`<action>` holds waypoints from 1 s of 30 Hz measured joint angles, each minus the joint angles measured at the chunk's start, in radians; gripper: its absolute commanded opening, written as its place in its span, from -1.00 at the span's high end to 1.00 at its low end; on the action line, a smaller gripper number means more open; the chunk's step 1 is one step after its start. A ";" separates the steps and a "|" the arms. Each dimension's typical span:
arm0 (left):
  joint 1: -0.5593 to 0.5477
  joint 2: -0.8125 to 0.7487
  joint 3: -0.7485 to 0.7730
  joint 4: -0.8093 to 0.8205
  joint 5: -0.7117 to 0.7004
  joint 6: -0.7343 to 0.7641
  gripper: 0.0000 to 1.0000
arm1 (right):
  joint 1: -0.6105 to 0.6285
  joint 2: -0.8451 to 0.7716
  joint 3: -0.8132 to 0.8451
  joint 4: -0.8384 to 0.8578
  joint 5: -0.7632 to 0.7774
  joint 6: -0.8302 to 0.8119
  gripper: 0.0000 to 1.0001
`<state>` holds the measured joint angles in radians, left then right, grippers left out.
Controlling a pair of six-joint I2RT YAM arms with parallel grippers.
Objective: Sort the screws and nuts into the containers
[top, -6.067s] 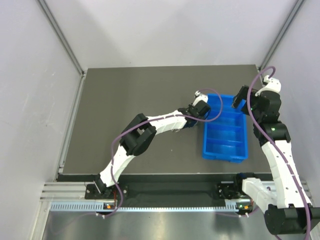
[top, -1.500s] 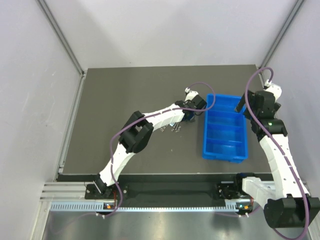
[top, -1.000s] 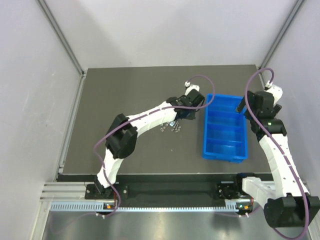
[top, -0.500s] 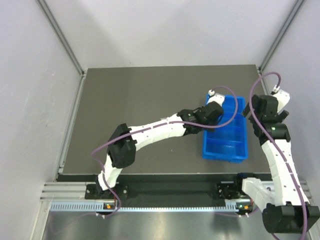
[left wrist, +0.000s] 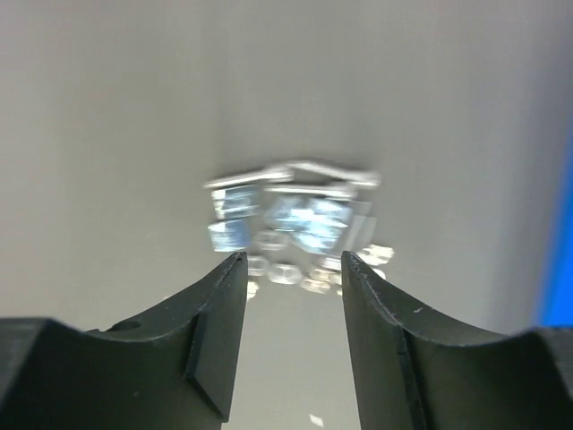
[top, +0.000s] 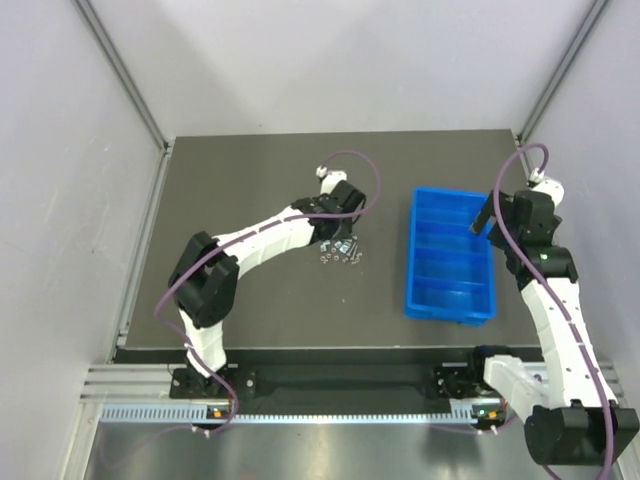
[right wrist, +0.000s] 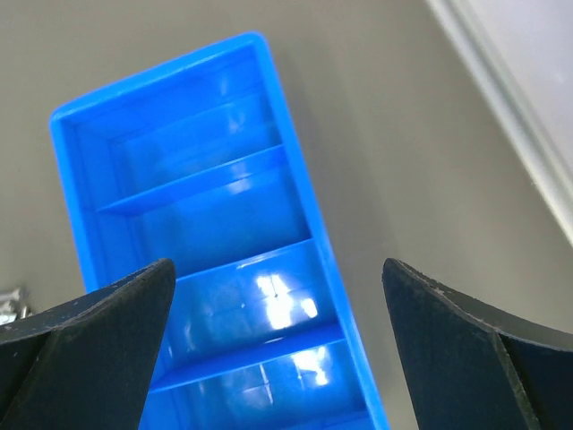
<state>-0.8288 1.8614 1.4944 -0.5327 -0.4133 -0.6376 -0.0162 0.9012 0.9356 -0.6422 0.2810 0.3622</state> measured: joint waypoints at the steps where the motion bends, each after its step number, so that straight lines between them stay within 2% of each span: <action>1: 0.024 0.000 -0.024 -0.003 -0.004 -0.011 -0.01 | 0.000 0.004 -0.003 0.005 -0.013 -0.002 -0.99; 4: 0.051 0.014 -0.056 -0.030 -0.011 -0.027 0.02 | 0.000 0.021 -0.006 0.015 -0.036 -0.004 -0.99; 14: 0.025 0.127 -0.024 -0.090 0.011 -0.056 0.14 | 0.000 0.045 -0.006 0.021 -0.045 -0.008 -0.99; 30: 0.025 0.208 0.041 -0.146 0.040 -0.116 0.17 | 0.000 0.072 -0.006 0.024 -0.039 -0.013 -0.99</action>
<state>-0.8040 2.0693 1.5356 -0.6792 -0.3729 -0.7536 -0.0162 0.9733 0.9291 -0.6178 0.2417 0.3489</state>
